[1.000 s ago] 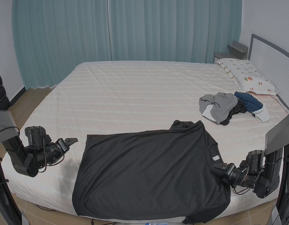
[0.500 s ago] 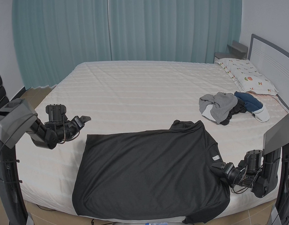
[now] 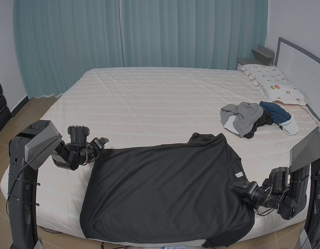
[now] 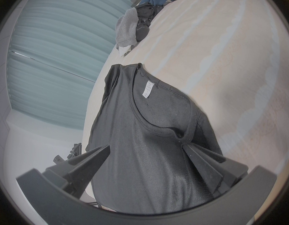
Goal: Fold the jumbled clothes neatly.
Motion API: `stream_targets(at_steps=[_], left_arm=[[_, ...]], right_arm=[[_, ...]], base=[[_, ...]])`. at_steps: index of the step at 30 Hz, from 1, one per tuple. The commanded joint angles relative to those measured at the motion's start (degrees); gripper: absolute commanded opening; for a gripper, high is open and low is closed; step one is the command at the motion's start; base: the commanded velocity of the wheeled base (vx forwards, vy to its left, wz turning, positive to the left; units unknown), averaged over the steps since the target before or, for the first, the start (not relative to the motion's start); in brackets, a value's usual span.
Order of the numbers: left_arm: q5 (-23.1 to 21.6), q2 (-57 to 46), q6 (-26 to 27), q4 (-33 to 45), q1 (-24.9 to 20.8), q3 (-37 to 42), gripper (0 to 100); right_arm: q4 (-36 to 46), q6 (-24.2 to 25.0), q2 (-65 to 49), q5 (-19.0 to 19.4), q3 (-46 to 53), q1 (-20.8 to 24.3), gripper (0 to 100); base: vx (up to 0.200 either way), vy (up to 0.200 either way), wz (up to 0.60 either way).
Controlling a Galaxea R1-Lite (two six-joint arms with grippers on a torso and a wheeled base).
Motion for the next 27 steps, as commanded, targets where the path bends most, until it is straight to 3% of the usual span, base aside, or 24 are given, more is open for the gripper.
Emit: stream_targets(at_steps=[1, 9, 10, 17, 27], left_arm=[[0.0, 0.5, -0.3, 0.0, -0.2, -0.1, 100], [-0.7, 1.1, 0.0, -0.1, -0.5, -0.7, 100], [-0.7, 1.2, 0.0, -0.1, -0.6, -0.7, 0], [0.2, 2.6, 0.1, -0.4, -0.7, -2.3, 0], [5.5, 5.0, -0.2, -0.4, -0.1, -7.4, 0]], right_arm=[[-0.6, 0.0, 0.2, 0.0, 0.0, 0.1, 100], [-0.6, 0.0, 0.1, -0.1, -0.1, 0.1, 100], [-0.6, 0.0, 0.1, -0.1, -0.1, 0.1, 100], [-0.6, 0.0, 0.2, -0.1, 0.0, 0.1, 100], [-0.6, 0.0, 0.2, -0.1, 0.0, 0.1, 100]], base=[[0.000, 0.000, 0.00], [0.000, 0.000, 0.00], [0.000, 0.000, 0.00], [0.000, 0.000, 0.00], [0.000, 0.000, 0.00]])
